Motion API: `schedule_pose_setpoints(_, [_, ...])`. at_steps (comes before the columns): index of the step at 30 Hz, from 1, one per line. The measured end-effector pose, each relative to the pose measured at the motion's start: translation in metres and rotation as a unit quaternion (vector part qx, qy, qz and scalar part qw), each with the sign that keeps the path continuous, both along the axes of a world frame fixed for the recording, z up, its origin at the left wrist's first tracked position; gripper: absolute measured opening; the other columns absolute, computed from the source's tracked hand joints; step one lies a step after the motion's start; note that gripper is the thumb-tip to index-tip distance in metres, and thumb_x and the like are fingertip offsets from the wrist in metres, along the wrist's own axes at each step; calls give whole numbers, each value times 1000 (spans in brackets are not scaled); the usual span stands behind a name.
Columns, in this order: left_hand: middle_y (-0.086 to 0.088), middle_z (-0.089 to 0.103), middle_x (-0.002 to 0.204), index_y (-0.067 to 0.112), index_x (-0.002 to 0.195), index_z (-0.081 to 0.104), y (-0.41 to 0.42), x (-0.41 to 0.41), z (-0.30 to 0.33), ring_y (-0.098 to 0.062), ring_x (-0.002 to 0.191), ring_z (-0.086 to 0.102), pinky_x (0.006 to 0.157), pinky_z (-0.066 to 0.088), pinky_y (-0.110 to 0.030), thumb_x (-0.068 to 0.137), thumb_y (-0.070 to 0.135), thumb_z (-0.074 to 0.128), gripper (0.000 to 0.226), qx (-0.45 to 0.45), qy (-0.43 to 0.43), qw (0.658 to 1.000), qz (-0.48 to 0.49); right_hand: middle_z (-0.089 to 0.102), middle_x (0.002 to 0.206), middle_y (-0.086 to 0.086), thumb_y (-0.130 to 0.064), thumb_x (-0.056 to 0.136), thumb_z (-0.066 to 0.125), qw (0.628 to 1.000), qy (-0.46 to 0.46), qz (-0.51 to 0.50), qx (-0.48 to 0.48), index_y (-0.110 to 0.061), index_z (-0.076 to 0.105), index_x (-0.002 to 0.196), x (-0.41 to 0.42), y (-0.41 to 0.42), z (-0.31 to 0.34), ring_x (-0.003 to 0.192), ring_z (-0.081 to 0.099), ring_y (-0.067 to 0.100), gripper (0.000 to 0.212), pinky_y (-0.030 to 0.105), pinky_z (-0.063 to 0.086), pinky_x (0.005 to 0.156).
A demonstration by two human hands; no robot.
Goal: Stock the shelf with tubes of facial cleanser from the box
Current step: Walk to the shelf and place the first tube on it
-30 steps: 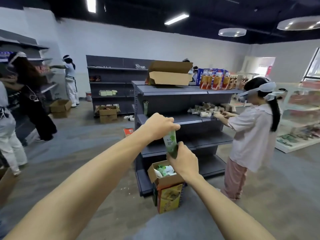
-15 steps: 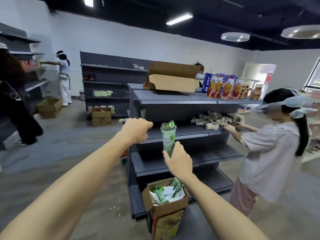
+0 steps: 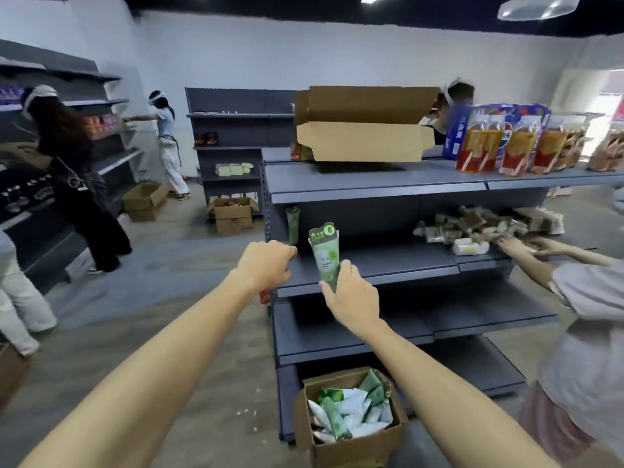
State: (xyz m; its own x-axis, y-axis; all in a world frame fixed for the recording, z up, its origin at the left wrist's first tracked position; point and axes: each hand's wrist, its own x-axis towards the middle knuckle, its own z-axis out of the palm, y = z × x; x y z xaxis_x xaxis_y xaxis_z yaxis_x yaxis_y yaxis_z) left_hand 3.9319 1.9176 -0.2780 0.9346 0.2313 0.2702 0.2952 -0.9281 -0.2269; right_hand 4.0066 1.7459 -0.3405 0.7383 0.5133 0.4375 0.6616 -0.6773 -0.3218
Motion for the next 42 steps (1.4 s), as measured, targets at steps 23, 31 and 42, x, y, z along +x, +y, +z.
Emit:
schedule_pose_setpoints(23, [-3,65,112,19,113,57,145,160,-145,-32,97,63,74,45,-35,86,27,51,30,-130,31,990,33,55,98,4,-46,95,54,995,82,2,-59,-12,42,105,201,164,-100,79,59,29,37,35,37,60])
schedule_pose_setpoints(31, [-4,65,115,20,119,54,161,198,-170,-34,100,62,75,45,-35,85,29,52,36,-176,86,979,63,57,100,7,-40,89,58,984,175,-1,-18,-12,43,106,247,189,-125,83,61,34,36,35,41,62])
schedule_pose_setpoints(42, [-8,55,113,16,120,51,164,232,-205,-36,100,58,69,42,-40,88,30,54,35,-208,24,967,143,54,117,12,-39,90,59,982,187,14,2,-6,40,122,280,242,-159,95,61,42,50,38,39,65])
